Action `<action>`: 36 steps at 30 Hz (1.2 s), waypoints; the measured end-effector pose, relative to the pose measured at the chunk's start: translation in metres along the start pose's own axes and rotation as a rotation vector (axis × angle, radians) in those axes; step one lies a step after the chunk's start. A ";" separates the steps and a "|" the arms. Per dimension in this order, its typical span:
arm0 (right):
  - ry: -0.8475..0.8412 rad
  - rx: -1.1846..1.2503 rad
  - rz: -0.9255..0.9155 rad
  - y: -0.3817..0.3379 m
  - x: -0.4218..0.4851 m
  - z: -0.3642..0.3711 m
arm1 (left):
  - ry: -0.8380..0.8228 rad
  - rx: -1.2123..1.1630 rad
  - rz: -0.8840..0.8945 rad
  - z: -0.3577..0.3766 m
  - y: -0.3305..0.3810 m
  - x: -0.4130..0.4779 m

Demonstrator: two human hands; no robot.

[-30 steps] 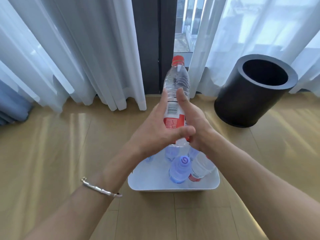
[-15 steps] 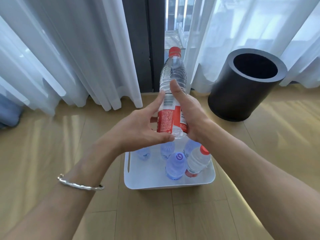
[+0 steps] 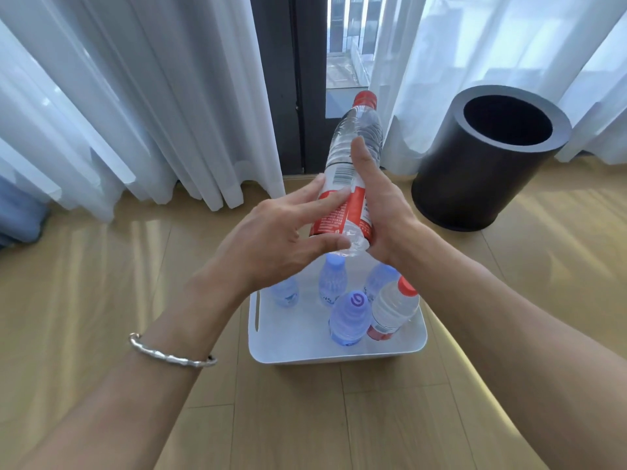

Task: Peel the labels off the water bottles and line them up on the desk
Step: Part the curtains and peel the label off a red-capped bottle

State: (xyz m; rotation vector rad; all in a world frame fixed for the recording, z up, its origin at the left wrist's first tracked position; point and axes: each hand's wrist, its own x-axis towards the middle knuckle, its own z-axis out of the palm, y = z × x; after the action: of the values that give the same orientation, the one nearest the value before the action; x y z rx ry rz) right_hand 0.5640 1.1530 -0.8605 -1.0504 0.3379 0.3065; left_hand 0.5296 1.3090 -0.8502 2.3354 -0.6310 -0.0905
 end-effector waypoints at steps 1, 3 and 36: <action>0.000 0.011 0.003 0.000 0.000 0.000 | -0.001 0.011 0.022 0.001 -0.001 0.001; -0.003 0.037 0.004 0.000 0.000 -0.001 | 0.008 0.049 0.081 0.004 -0.004 0.002; 0.097 -0.157 -0.133 0.008 0.006 0.008 | 0.471 -0.891 -0.603 0.010 -0.006 0.014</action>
State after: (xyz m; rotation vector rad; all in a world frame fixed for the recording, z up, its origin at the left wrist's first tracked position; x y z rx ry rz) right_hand 0.5677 1.1642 -0.8655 -1.2389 0.3331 0.1649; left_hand 0.5417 1.3000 -0.8599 1.5055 0.3249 -0.0690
